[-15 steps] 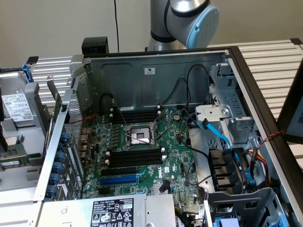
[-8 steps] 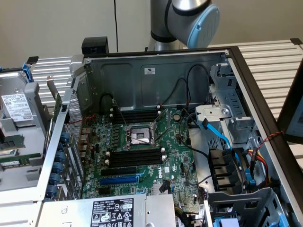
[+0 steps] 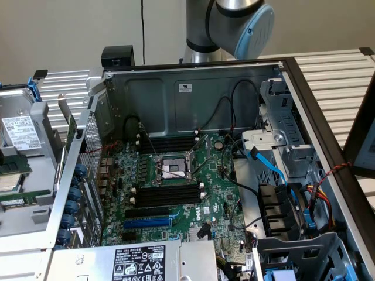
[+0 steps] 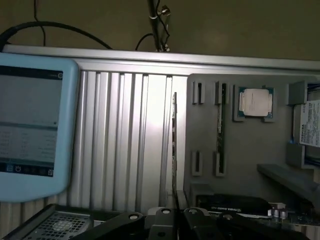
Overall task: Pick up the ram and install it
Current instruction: 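Pick up the ram and move it above insertion slot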
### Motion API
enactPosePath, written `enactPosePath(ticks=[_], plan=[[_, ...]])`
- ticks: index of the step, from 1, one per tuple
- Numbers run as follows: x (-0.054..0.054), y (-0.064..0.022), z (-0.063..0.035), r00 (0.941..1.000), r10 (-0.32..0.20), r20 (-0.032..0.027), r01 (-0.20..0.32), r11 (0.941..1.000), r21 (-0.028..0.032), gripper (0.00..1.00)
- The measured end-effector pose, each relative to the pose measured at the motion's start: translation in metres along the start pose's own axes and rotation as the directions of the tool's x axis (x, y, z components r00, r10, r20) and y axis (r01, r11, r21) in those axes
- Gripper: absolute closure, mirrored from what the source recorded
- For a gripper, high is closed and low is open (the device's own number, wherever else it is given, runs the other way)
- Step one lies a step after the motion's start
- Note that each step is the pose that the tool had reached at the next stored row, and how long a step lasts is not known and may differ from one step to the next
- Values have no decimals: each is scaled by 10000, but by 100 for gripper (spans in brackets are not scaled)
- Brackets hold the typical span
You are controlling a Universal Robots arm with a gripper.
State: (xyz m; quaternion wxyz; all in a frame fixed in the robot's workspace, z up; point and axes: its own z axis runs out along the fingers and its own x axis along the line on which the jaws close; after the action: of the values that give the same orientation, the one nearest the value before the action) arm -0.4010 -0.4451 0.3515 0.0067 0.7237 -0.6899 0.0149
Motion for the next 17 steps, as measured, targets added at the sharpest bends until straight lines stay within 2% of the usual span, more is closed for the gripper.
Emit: enactPosePath(ticks=[7, 13, 17], plan=[[171, -176, -312, 10000, -4, 7, 4, 10000, -14, 88], [254, -320, -577, 10000, -35, 53, 35, 10000, -18, 88], [276, -424, -690, 9999, -62, 103, 63, 10000, -16, 88]])
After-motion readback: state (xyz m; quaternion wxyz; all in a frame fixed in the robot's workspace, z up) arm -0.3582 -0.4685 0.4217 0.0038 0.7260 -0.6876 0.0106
